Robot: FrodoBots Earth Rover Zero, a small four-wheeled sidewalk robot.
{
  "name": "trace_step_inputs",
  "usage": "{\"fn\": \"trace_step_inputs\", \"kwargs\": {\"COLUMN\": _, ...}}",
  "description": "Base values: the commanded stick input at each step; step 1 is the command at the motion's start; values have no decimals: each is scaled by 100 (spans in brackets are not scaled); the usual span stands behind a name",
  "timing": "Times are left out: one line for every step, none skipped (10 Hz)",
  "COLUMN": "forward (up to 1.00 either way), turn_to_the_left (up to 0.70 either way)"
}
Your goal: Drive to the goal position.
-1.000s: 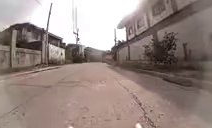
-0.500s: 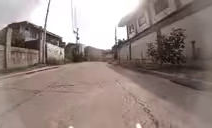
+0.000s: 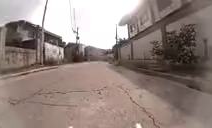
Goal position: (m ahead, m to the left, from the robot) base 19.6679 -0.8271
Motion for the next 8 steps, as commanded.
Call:
{"fn": "trace_step_inputs", "kwargs": {"forward": 100, "turn_to_the_left": 0}}
{"fn": "trace_step_inputs", "kwargs": {"forward": 100, "turn_to_the_left": 0}}
{"fn": "trace_step_inputs", "kwargs": {"forward": 100, "turn_to_the_left": 0}}
{"fn": "trace_step_inputs", "kwargs": {"forward": 100, "turn_to_the_left": 0}}
{"fn": "trace_step_inputs", "kwargs": {"forward": 100, "turn_to_the_left": 0}}
{"fn": "trace_step_inputs", "kwargs": {"forward": 100, "turn_to_the_left": 0}}
{"fn": "trace_step_inputs", "kwargs": {"forward": 100, "turn_to_the_left": 0}}
{"fn": "trace_step_inputs", "kwargs": {"forward": 100, "turn_to_the_left": 0}}
